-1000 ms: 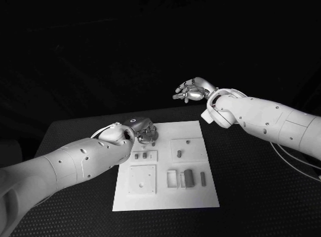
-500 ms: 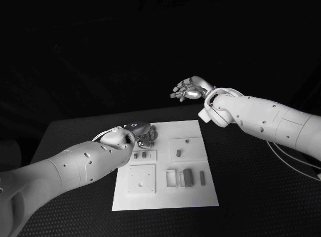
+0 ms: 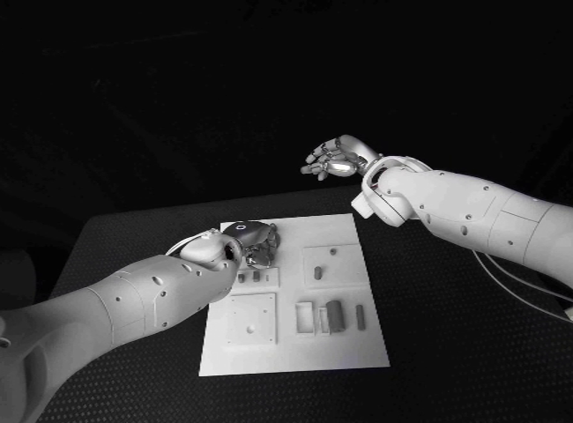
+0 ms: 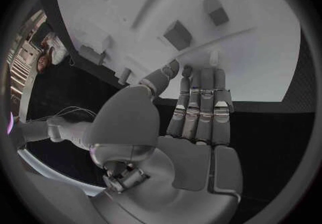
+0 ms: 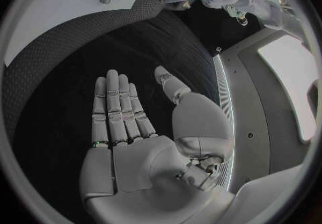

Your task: Assemble the parts on the task board

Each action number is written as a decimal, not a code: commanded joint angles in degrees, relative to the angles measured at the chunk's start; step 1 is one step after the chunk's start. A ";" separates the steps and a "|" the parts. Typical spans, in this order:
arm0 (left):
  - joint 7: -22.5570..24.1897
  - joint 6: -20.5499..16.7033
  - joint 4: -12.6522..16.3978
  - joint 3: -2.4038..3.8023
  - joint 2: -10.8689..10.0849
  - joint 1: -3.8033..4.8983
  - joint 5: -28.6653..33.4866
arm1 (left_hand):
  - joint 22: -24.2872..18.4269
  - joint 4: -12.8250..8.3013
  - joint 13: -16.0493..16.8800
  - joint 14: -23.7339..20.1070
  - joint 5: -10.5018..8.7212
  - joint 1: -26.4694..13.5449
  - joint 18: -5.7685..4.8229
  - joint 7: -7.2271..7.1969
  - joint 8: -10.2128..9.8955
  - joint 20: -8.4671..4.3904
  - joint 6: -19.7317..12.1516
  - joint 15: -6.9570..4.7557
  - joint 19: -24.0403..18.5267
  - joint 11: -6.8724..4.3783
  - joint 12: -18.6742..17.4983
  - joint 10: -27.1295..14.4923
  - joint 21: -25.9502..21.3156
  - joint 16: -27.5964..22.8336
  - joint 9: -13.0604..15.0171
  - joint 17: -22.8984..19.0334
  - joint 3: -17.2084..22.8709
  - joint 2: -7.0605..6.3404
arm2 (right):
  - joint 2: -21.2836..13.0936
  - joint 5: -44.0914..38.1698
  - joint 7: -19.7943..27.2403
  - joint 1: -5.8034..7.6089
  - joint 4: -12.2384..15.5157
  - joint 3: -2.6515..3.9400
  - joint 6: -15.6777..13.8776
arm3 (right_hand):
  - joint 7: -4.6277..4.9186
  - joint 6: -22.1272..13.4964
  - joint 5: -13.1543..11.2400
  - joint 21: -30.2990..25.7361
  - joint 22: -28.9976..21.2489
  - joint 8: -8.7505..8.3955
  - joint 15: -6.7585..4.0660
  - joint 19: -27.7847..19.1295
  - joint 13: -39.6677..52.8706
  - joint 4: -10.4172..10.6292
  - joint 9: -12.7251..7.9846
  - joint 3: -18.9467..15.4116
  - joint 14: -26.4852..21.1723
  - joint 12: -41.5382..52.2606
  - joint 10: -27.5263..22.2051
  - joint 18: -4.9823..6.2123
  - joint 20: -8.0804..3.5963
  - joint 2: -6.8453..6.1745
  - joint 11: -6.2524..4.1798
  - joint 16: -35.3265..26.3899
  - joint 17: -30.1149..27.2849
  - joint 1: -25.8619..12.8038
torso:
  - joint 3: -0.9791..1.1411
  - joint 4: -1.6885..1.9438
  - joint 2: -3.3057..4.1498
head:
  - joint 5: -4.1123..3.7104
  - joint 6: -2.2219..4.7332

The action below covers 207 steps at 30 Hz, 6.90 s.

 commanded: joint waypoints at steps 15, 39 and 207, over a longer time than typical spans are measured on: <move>1.32 1.95 -0.56 -0.10 0.53 -0.49 -0.45 | 0.99 0.07 -0.81 3.38 -0.18 0.55 0.30 0.26 0.76 -1.31 2.05 -1.25 3.26 -0.38 -0.80 2.99 0.81 1.01 -0.80 0.86 1.96 1.22 | -0.05 0.20 0.74 -0.01 0.44 0.03 0.47 | 1.23 -0.43 -0.10 -0.40 0.12 0.41 0.02 -0.24 -0.38 0.01 -0.16 -0.45 0.40 -0.31 0.41 -0.44 0.22 -0.09 -0.06 -0.66 0.28 0.62 | -0.05 0.06 -0.03 | -0.25 -0.22; 1.35 3.23 -3.15 -1.12 1.12 -1.19 -0.76 | 1.98 -0.08 -1.80 5.51 -0.17 3.38 0.31 0.84 0.45 -2.09 1.87 -1.77 5.37 -0.45 -2.12 4.35 0.84 1.24 -1.81 1.73 3.31 0.87 | -0.10 0.39 0.83 -0.01 0.62 0.03 0.55 | 1.24 -0.44 -0.10 -0.61 0.20 0.43 0.07 -0.27 -0.79 0.15 -0.27 -0.63 0.55 -0.33 0.51 -0.41 0.30 -0.09 -0.06 -1.26 0.58 0.42 | -0.05 0.06 -0.02 | -0.57 -0.46; 4.01 4.62 -2.74 3.20 -3.81 -2.48 7.40 | 7.66 -0.07 -2.83 13.47 -0.15 3.14 1.64 0.75 -0.76 -4.20 0.75 -3.68 13.81 -1.92 -5.19 7.82 1.69 2.96 -3.50 6.24 3.33 0.08 | -1.10 0.62 0.96 -0.01 0.82 0.03 0.59 | 1.29 -0.56 -0.08 -1.52 0.58 0.44 0.33 -0.61 -2.26 0.10 -0.70 -0.88 0.69 -0.34 0.37 -0.29 0.59 -0.23 0.09 -3.43 1.90 0.59 | -0.03 0.03 -0.02 | 0.06 -0.78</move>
